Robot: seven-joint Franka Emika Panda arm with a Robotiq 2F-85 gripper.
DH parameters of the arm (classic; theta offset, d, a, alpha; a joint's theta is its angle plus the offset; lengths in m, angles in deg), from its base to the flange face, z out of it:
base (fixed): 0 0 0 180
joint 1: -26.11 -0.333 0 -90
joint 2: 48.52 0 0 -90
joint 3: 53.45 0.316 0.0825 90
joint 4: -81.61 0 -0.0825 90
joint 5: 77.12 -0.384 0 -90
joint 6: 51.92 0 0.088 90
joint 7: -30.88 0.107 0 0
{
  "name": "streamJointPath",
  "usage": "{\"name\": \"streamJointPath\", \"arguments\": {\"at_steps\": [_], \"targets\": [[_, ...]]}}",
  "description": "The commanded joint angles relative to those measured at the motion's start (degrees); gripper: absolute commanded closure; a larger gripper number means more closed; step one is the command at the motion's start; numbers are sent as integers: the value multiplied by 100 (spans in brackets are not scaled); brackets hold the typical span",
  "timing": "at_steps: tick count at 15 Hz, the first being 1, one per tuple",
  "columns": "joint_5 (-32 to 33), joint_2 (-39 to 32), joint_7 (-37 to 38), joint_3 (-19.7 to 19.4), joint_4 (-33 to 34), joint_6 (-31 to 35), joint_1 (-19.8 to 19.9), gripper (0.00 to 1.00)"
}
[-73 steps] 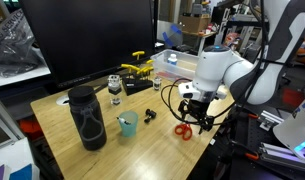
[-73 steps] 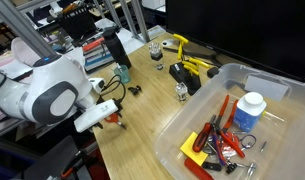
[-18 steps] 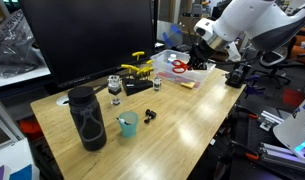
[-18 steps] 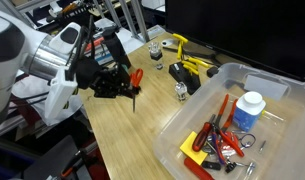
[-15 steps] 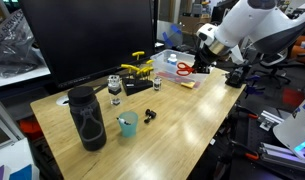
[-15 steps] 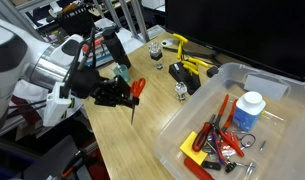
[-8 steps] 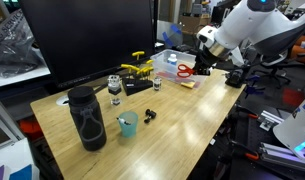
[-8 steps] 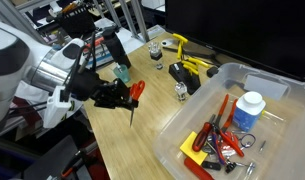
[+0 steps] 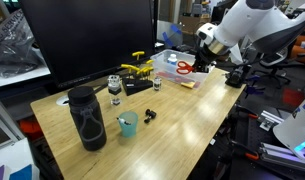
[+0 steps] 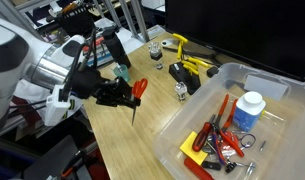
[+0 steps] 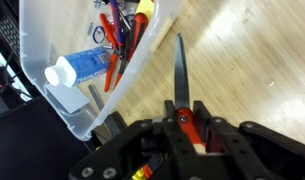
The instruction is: Remove the scissors from the desk and put it in the clear container on the right
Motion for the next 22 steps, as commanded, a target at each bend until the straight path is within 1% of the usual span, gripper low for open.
{"name": "streamJointPath", "arguments": {"at_steps": [1, 5, 9, 10, 13, 17, 22], "targets": [[520, 166, 762, 18, 236, -361, 244, 94], [1326, 40, 1760, -81, 608, -684, 526, 94], [1729, -235, 2446, -199, 797, -973, 615, 94], [1699, -380, 2578, 253, 848, -910, 1114, 94], [1731, -776, 2994, 455, 1059, -1144, 1393, 94], [1692, -1396, 3332, 658, 1413, -1176, 1659, 94], [1635, -2004, 3472, 870, 1766, -1186, 1816, 94]]}}
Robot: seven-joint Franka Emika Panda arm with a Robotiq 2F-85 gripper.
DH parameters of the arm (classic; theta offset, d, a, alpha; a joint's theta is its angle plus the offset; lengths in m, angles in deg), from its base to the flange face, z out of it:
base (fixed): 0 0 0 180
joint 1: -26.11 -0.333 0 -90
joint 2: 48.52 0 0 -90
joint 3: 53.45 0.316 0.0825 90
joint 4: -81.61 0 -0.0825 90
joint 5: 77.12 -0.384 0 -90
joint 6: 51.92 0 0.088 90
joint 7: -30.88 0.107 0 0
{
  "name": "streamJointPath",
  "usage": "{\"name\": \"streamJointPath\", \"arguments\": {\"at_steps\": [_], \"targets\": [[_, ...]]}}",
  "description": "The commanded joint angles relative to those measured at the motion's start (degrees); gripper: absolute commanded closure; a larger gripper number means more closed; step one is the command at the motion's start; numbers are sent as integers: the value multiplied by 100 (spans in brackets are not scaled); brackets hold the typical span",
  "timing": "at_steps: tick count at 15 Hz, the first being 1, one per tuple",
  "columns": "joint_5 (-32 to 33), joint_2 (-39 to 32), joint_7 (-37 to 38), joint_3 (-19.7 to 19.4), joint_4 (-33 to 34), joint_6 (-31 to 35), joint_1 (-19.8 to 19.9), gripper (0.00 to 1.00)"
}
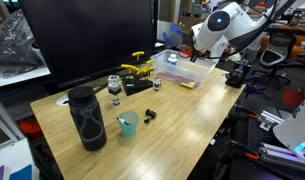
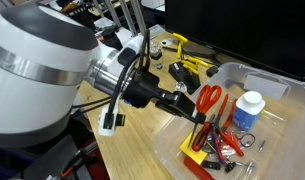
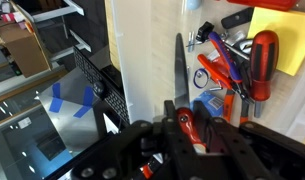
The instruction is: Remove the scissors from the desk and put it in the clear container on the right
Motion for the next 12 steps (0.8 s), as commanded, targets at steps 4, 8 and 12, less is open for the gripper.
{"name": "streamJointPath", "arguments": {"at_steps": [4, 8, 12], "targets": [[17, -633, 160, 344, 390, -74, 289, 94], [-9, -814, 111, 377, 456, -57, 380, 57], [-12, -783, 105, 391, 436, -42, 447, 32]]}}
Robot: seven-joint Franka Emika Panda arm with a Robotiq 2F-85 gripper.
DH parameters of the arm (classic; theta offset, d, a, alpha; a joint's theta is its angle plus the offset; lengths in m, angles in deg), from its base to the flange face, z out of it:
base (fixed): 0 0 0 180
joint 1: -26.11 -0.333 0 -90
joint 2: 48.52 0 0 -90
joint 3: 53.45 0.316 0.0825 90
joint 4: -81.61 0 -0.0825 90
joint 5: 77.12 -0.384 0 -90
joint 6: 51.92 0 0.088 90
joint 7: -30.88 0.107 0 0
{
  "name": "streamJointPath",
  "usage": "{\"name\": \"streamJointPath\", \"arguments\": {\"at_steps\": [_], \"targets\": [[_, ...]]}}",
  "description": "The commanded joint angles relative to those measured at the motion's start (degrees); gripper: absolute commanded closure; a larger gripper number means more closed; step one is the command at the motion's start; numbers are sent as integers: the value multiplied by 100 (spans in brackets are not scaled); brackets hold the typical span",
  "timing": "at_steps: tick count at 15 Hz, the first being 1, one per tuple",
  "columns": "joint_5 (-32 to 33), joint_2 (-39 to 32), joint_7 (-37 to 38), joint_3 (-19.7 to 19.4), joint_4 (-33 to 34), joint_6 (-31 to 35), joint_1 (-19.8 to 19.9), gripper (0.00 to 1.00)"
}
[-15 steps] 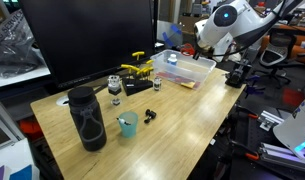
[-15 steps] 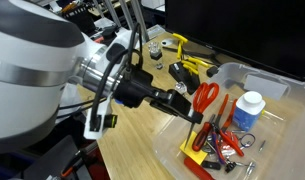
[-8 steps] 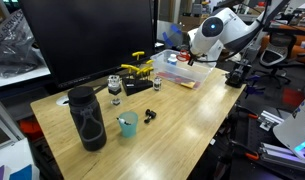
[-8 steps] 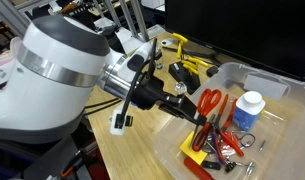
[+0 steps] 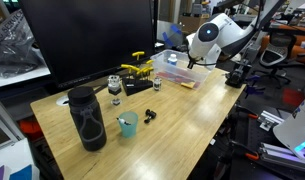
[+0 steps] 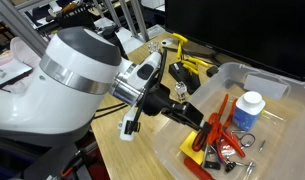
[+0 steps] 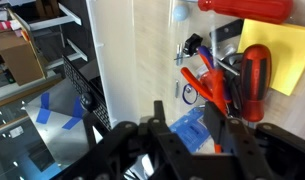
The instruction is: Remove the scissors from the desk and put it in the clear container on the right
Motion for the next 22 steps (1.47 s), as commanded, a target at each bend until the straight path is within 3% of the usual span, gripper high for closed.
{"name": "streamJointPath", "arguments": {"at_steps": [1, 4, 5, 12, 18, 22], "targets": [[10, 50, -17, 167, 29, -25, 184, 24], [45, 147, 8, 176, 0, -19, 180, 4], [60, 207, 24, 177, -22, -12, 178, 1], [103, 801, 9, 243, -294, 570, 170, 0], [494, 1350, -34, 97, -616, 2250, 55, 0], [648, 1318, -411, 74, -808, 3559, 32, 0]]}}
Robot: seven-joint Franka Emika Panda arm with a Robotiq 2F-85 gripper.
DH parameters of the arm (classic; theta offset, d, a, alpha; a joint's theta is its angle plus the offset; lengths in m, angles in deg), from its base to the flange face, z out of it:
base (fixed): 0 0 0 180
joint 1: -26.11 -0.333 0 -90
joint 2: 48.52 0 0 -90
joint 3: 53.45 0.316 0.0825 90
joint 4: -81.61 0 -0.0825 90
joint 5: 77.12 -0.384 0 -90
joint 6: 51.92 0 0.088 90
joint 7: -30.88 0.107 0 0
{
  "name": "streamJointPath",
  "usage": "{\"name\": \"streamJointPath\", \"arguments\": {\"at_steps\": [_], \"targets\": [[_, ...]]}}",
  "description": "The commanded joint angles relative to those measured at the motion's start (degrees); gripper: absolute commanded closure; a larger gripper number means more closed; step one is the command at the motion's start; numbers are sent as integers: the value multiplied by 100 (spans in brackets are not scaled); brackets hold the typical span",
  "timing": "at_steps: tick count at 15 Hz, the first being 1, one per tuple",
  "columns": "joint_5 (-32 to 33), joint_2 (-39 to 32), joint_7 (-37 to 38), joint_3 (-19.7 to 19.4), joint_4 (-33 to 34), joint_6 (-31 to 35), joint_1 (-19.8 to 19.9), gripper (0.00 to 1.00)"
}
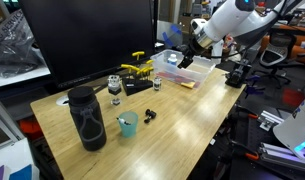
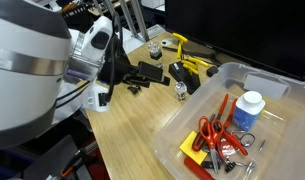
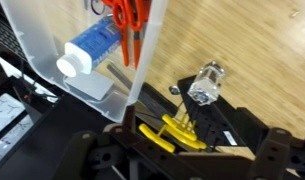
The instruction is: Remove the scissors from the desk and put it in the clear container on the right
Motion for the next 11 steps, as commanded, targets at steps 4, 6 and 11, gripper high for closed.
{"name": "streamJointPath", "arguments": {"at_steps": [4, 6, 11], "targets": [[34, -11, -191, -9, -163, 551, -2, 0], [34, -11, -206, -19, -163, 560, -2, 0], [34, -11, -212, -21, -163, 567, -2, 0]]}}
